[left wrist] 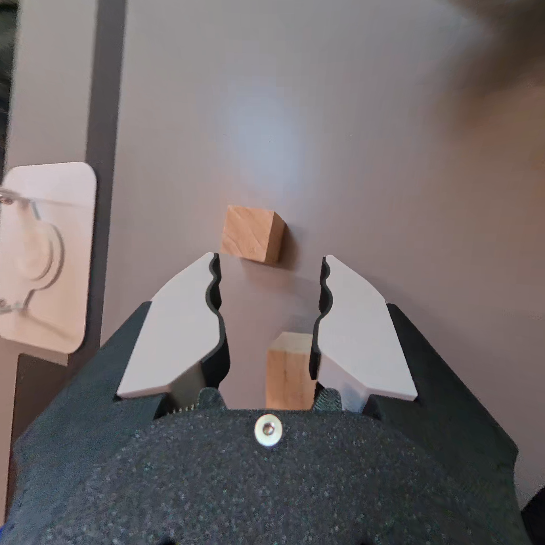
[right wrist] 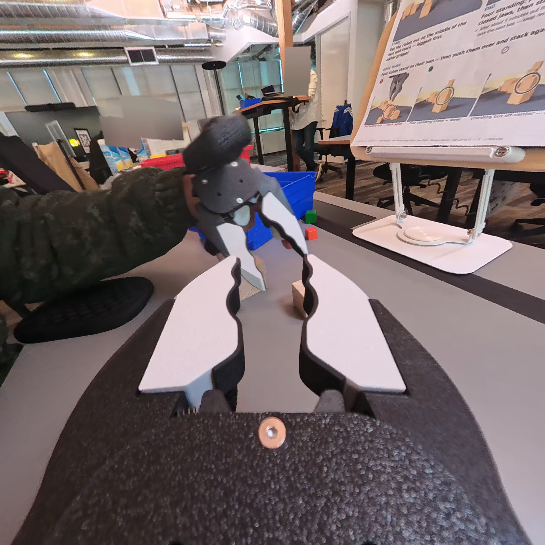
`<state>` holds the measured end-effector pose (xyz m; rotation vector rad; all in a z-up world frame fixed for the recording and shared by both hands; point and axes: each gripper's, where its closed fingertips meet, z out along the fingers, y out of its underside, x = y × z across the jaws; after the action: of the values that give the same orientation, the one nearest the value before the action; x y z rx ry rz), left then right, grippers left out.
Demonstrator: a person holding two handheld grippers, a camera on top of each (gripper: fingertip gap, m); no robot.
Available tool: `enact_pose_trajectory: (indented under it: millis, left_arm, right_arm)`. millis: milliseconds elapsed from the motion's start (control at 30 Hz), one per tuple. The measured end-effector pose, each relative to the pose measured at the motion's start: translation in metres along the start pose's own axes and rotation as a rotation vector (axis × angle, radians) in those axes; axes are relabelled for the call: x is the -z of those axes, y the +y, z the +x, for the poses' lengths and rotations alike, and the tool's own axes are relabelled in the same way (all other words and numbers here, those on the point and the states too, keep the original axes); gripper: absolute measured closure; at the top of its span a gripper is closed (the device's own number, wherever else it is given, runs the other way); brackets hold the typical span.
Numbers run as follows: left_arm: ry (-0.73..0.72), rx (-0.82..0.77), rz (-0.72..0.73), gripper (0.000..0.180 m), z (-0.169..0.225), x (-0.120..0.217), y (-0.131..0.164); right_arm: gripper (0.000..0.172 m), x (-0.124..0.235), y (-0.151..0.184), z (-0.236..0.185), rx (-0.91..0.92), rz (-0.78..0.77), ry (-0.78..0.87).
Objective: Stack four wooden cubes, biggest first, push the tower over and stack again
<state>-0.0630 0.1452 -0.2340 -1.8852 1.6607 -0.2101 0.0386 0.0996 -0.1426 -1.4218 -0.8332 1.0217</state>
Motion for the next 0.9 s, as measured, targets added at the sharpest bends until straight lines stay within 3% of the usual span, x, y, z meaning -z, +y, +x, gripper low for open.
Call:
enact_pose_trajectory:
  millis: [233, 300, 367, 567, 733, 900]
  left_arm:
    - [0.090, -0.085, -0.245, 0.115, -0.016, -0.040, 0.001]
    - [0.098, -0.121, -0.270, 0.134, -0.015, -0.043, 0.005]
    - [0.050, -0.155, -0.254, 0.140, -0.020, -0.041, 0.006]
    - [0.038, -0.049, -0.063, 0.140, -0.018, 0.011, 0.002]
    - [0.062, 0.010, -0.160, 0.140, -0.016, 0.069, 0.031]
    - [0.094, 0.029, -0.268, 0.140, -0.004, 0.082, 0.057]
  right_arm:
    - [0.133, 0.001, 0.001, 0.000, -0.001, -0.006, -0.002]
    - [0.133, 0.000, 0.002, -0.001, -0.001, -0.013, -0.004]
    - [0.133, -0.001, 0.003, -0.001, 0.003, -0.019, -0.006]
    - [0.134, -0.002, 0.004, -0.003, -0.003, -0.025, -0.010]
    - [0.134, -0.005, 0.010, -0.004, -0.024, -0.042, -0.021]
    - [0.135, -0.005, 0.011, -0.003, -0.027, -0.041, -0.015]
